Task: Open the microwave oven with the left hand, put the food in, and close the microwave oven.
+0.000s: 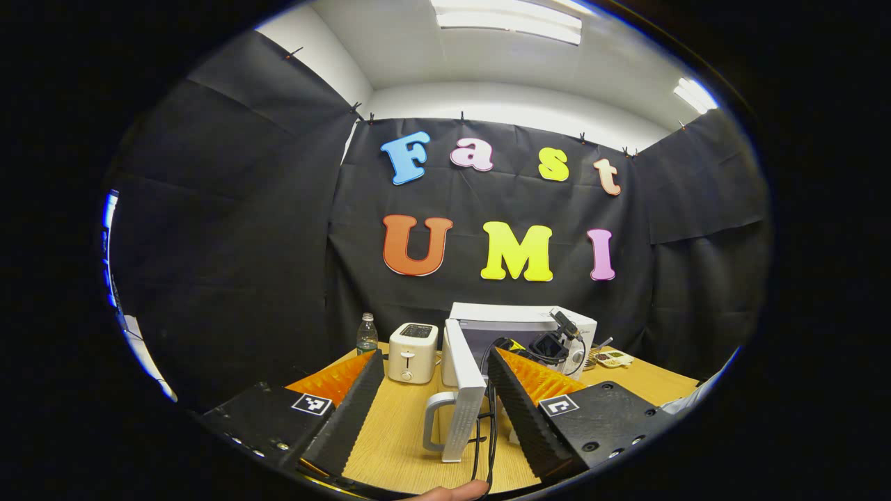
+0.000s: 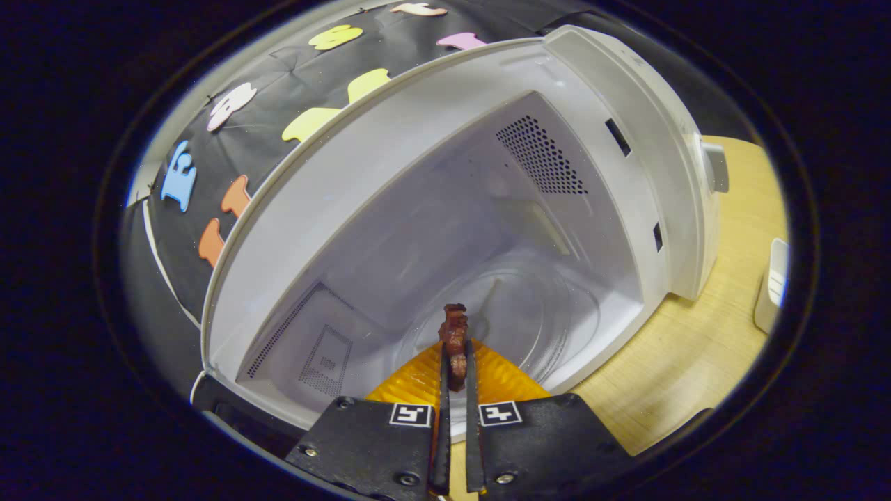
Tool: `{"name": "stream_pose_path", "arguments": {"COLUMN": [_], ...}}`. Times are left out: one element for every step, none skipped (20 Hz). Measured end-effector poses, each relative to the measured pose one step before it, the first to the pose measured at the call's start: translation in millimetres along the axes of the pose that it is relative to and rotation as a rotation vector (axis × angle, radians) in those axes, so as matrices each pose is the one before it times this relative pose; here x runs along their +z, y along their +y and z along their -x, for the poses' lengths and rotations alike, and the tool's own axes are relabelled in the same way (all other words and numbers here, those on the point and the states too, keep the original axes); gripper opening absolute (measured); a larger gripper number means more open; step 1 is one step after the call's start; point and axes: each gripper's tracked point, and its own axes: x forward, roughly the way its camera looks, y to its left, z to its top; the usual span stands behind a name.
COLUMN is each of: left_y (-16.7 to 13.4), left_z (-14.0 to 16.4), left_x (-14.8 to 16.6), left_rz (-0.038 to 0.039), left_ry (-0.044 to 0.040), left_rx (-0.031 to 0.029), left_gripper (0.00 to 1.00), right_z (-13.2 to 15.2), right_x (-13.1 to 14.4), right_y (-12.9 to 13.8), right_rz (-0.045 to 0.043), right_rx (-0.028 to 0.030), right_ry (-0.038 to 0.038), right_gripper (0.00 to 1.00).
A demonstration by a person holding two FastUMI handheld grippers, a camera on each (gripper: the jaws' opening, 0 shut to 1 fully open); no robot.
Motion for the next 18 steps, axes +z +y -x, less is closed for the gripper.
{"name": "stream_pose_path", "arguments": {"left_y": [0.15,0.28,-0.1,1.45,2.64,-0.41,-0.24,1.43,2.3,2.86,1.76,1.32,0.86,0.71,-0.77,-0.25,0.58,1.41], "left_z": [-0.37,-1.85,0.25,1.31,0.99,0.8,-0.27,-0.06,0.76,-0.37,0.03,-0.04,1.07,1.24,0.47,1.18,2.09,2.04], "left_x": [-3.56,-2.8,-0.84,2.71,3.12,0.28,-3.67,-3.7,-1.49,-1.7,-1.57,-2.45,-3.97,-2.5,-0.89,-2.38,-1.46,0.88], "left_rz": [0.0053,0.00208,0.00022,0.00461,0.00958,0.0122,0.01279,0.00977,0.00473,0.00196,0.00175,0.00369,0.00517,0.00466,0.00221,-0.00222,-0.00761,-0.00917], "left_ry": [0.01024,0.00551,0.00172,-0.01564,-0.01545,-0.00313,0.00383,0.00822,0.00816,0.00408,0.00417,0.00688,0.00839,0.00634,0.00529,0.008,0.00442,-0.00032], "left_rx": [-0.003,-0.00174,-0.00506,0.00103,0.00219,-0.00751,-0.00838,-0.00214,0.00404,0.00819,0.00492,0.00412,0.00424,0.00173,0.00143,-0.00034,0.00335,0.00692], "left_gripper": [0.92,0.92,0.92,0.92,0.92,0.92,0.92,0.92,0.92,0.92,0.92,0.92,0.92,0.92,0.92,0.92,0.92,0.92], "right_z": [-2.74,-3.06,-2.76,-2.37,-0.97,-1.13,-0.81,1.38,-1.98,2.25,2.0,3.35,3.29,7.46,8.05,10.68,11.87,14.53], "right_x": [-0.98,-1.24,-0.34,1.6,1.0,2.24,-2.17,-2.84,-7.38,-1.32,0.06,-0.84,1.12,0.28,2.57,2.77,3.29,4.73], "right_y": [0.36,0.4,1.22,-0.47,-5.92,-3.57,-0.32,-2.68,-0.72,-1.55,1.26,0.52,1.77,0.55,-2.19,-1.75,-2.06,-1.42], "right_rz": [-0.01026,-0.00061,0.01531,0.01916,0.03759,0.03697,0.03663,0.04633,0.04209,0.03432,0.03176,0.053,0.04162,0.03501,0.01849,0.00557,-0.00281,-0.00441], "right_rx": [-0.00388,-0.006,-0.01031,-0.01834,-0.0433,-0.02363,-0.0009,-0.01055,-0.0074,-0.00412,0.00816,0.00071,0.01181,0.01048,0.00538,0.01421,0.01507,0.01991], "right_ry": [-0.00404,0.00348,0.00736,0.00106,0.00379,-0.00676,0.00851,0.01346,0.01996,0.01021,-0.00472,0.00151,-0.00342,-0.00379,-0.007,-0.0064,-0.00371,-0.0079], "right_gripper": [0.12,0.12,0.12,0.02,0.13,0.17,0.19,0.44,0.69,0.7,0.71,0.71,0.72,0.6,0.72,0.73,0.75,0.75]}}
